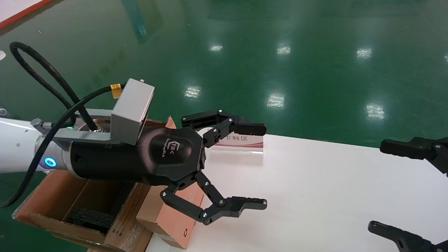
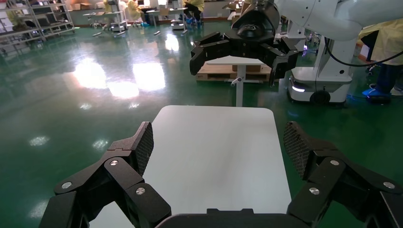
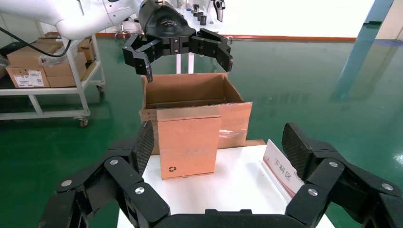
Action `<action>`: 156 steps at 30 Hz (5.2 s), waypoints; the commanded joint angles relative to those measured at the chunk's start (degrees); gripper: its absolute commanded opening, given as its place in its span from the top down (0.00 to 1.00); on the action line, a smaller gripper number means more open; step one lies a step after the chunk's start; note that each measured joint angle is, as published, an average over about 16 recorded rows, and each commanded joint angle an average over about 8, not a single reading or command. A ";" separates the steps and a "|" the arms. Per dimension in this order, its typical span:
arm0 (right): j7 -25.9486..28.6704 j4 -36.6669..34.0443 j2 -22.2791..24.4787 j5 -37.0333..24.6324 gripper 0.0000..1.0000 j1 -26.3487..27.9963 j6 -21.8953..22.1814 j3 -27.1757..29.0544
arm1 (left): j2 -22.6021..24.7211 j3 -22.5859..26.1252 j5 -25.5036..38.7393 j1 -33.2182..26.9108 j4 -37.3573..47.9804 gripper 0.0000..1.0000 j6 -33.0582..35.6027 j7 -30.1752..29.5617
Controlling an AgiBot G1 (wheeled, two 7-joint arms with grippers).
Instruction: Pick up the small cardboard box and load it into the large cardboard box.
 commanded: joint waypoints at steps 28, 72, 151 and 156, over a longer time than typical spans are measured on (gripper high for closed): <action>-0.07 -0.05 0.03 0.07 0.00 0.05 0.02 -0.12 | 2.04 18.49 31.34 -23.02 -3.46 0.00 4.54 -25.60; -0.16 -0.05 0.11 0.20 0.00 0.09 0.10 -0.30 | 9.10 72.88 43.09 -62.63 -4.06 0.00 4.15 -63.13; -0.24 -0.07 0.17 0.31 1.00 0.11 0.18 -0.45 | 9.77 83.20 42.14 -61.69 -4.02 1.00 -0.25 -68.78; -0.24 -0.07 0.17 0.31 1.00 0.11 0.18 -0.45 | 9.88 83.14 42.03 -61.74 -3.58 1.00 -0.25 -68.59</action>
